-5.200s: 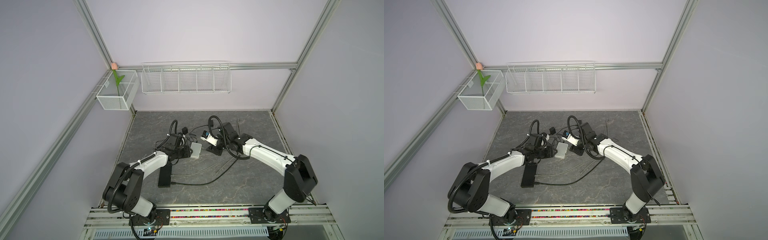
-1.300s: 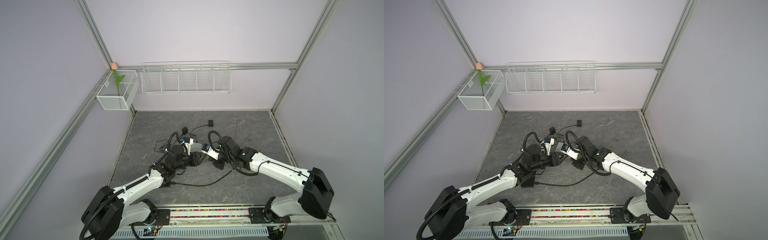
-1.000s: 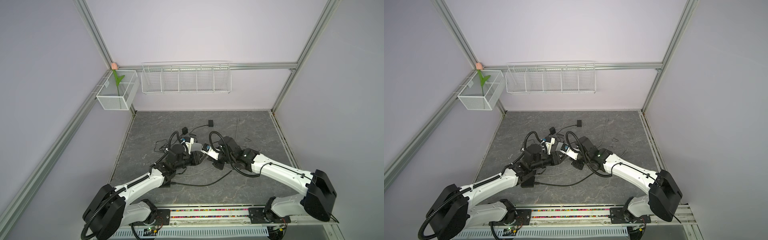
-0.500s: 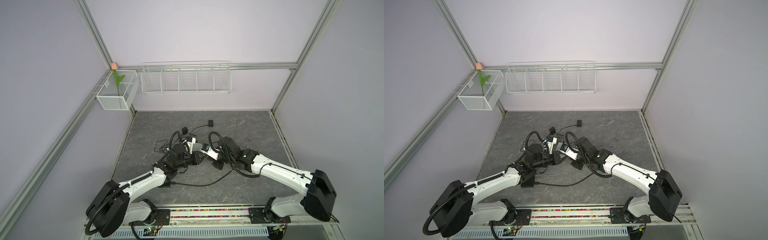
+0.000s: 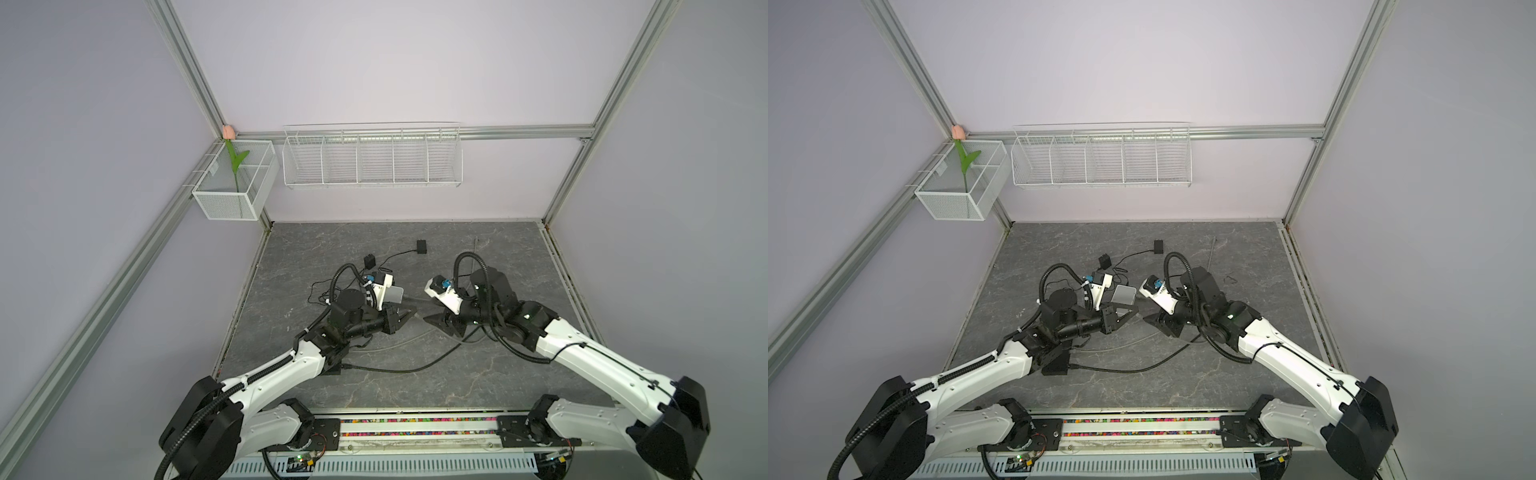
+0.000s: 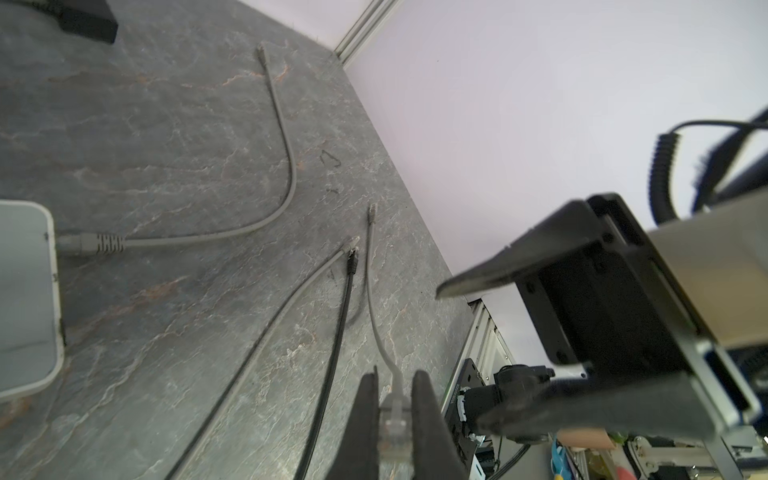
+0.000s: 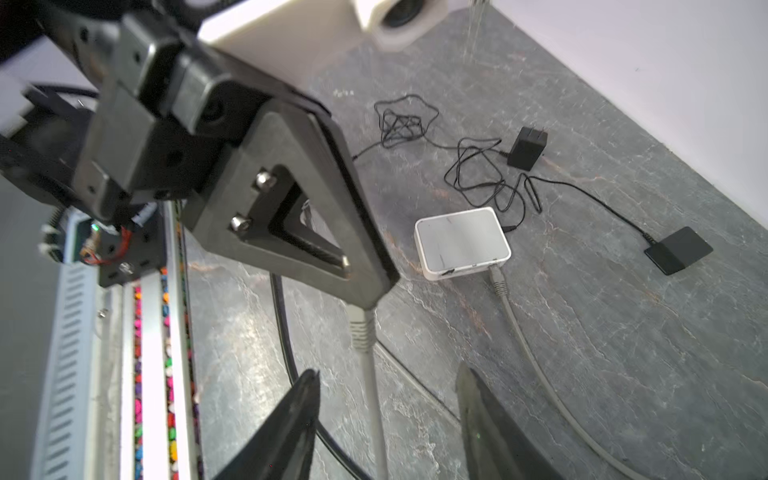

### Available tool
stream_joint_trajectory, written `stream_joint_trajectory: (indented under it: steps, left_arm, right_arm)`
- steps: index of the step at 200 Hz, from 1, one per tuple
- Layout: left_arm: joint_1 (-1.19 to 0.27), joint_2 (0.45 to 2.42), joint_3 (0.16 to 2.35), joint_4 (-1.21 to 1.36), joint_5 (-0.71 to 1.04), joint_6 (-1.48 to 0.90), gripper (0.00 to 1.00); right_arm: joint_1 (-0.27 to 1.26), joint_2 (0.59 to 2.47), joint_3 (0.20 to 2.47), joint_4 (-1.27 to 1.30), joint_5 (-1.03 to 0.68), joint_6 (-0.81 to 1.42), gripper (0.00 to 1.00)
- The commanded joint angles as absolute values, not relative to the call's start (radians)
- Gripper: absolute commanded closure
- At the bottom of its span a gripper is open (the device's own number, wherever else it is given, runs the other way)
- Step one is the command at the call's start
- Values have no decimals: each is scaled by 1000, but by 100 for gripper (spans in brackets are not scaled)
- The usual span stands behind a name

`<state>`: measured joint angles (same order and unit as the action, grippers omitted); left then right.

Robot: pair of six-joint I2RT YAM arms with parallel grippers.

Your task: Insert the plug into the switch port

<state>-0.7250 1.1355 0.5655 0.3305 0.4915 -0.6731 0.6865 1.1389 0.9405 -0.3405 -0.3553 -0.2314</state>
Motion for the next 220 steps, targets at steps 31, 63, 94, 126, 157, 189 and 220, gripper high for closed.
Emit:
stream_joint_trajectory:
  steps: [31, 63, 94, 126, 157, 189, 220]
  left_arm:
    - [-729, 1005, 422, 603, 561, -536, 100]
    - [-729, 966, 432, 597, 612, -496, 100]
    - [-729, 961, 428, 630, 661, -494, 100]
    - [-729, 961, 424, 679, 703, -508, 100]
    - [-729, 963, 428, 686, 718, -513, 100]
    - [-729, 969, 430, 692, 722, -521, 100]
    - [-729, 963, 427, 694, 718, -525, 100]
  right_arm:
    - [648, 1103, 1000, -435, -766, -140, 44]
    - [649, 1099, 1008, -493, -773, -192, 46]
    - [673, 1113, 1011, -513, -789, -212, 49]
    - [698, 1118, 1023, -528, -742, -230, 56]
    - [712, 1127, 1041, -528, -723, -242, 58]
    - [713, 1130, 1047, -503, -694, -241, 60]
    - [712, 1150, 1063, -509, -690, -248, 60]
